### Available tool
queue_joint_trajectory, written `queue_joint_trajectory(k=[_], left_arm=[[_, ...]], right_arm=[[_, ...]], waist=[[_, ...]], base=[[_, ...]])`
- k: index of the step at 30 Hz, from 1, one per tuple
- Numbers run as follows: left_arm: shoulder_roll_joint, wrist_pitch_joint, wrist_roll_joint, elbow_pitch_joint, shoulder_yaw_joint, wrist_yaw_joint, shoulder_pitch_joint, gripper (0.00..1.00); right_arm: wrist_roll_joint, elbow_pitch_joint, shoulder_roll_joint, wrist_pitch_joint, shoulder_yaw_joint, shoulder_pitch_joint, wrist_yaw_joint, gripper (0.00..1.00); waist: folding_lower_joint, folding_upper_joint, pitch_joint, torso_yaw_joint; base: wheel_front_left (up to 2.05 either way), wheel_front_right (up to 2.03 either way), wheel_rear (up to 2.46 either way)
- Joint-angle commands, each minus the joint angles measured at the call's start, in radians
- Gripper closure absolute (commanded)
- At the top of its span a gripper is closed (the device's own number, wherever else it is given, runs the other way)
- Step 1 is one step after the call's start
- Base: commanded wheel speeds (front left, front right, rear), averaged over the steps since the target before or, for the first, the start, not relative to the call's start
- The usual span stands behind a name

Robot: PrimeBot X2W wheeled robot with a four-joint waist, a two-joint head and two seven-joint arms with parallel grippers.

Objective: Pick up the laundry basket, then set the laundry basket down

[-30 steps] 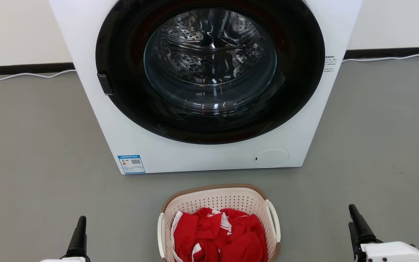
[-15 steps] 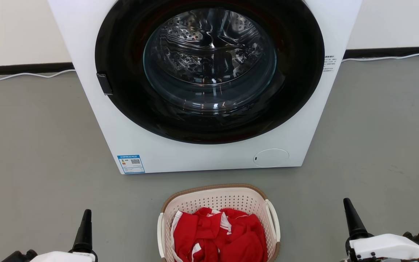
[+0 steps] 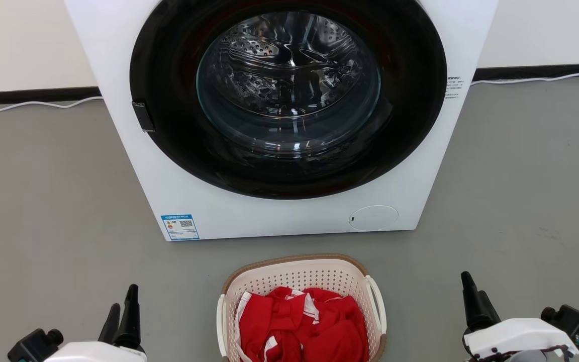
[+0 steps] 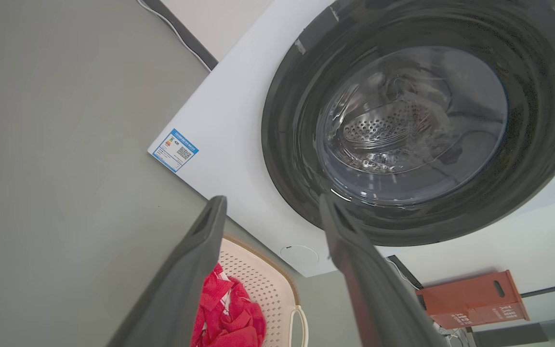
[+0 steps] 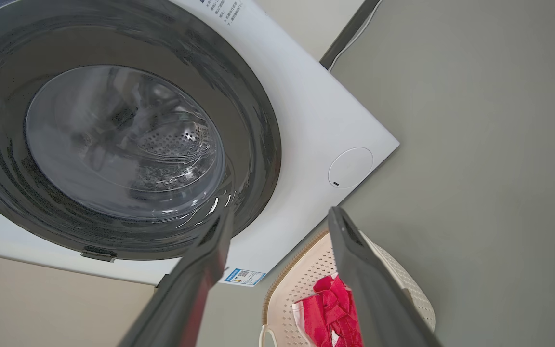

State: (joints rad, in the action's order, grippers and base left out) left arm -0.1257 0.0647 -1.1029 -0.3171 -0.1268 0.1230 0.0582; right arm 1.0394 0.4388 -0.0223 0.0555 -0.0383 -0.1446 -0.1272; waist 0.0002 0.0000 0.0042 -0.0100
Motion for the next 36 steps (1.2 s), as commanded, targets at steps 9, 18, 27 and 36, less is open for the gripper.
queue_joint_trajectory(k=[9, 18, 27, 36], left_arm=[[-0.04, 0.036, 0.164, -0.001, -0.019, 0.004, 0.064, 0.0], [-0.051, 0.06, 0.281, -0.021, -0.033, 0.005, 0.072, 0.0], [-0.062, 0.086, 0.409, -0.038, -0.054, 0.005, 0.081, 0.0], [-0.073, 0.112, 0.507, -0.073, -0.082, 0.006, 0.094, 0.0]], right_arm=[[-0.137, 0.005, -0.015, 0.045, -0.053, -0.075, -0.002, 0.0], [-0.244, 0.03, -0.017, 0.069, -0.079, -0.097, -0.002, 0.0], [-0.375, 0.072, -0.019, 0.095, -0.101, -0.12, -0.002, 0.0], [-0.479, 0.115, -0.021, 0.121, -0.139, -0.148, -0.003, 0.0]], waist=[[-0.0001, 0.0, -0.001, -0.002], [-0.0001, 0.0, -0.001, -0.002], [-0.0001, 0.0, -0.001, -0.004], [-0.0001, 0.0, -0.002, -0.008]], base=[[0.0, 0.0, 0.0], [0.0, 0.0, 0.0], [0.0, 0.0, 0.0], [0.0, 0.0, 0.0]])
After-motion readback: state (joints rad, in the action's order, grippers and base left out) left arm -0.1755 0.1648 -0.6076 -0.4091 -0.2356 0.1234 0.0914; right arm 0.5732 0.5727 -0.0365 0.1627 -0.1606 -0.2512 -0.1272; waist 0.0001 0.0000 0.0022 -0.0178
